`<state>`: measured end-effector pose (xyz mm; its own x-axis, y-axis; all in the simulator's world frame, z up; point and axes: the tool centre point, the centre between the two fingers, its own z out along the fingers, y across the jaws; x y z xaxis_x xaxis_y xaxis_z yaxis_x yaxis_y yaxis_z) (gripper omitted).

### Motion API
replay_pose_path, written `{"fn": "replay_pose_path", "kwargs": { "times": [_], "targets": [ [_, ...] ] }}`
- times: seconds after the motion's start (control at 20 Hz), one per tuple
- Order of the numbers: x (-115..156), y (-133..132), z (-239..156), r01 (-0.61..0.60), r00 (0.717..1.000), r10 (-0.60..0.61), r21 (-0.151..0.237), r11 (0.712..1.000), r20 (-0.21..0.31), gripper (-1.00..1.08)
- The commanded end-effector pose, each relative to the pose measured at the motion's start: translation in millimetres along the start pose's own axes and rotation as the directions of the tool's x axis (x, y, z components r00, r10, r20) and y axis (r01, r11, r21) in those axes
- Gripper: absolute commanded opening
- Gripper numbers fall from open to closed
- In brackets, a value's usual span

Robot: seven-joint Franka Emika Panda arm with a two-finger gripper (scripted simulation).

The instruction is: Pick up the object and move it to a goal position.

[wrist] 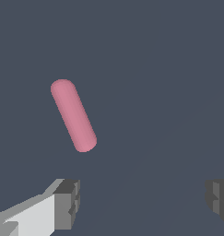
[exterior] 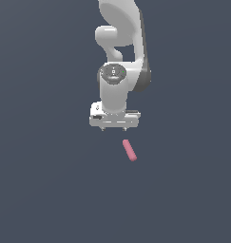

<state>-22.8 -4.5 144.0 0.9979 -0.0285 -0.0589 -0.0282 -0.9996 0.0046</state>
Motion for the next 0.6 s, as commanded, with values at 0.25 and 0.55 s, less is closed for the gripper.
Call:
{"fn": "replay_pose_path", "kwargs": {
  "times": [0.25,0.55],
  "targets": [
    [-5,9,8,-0.013,1.000,0.013,-0.008,1.000,0.023,1.00],
    [-14,23,17,-0.036,0.998,0.037,-0.018,0.999,0.055,1.00]
  ]
}}
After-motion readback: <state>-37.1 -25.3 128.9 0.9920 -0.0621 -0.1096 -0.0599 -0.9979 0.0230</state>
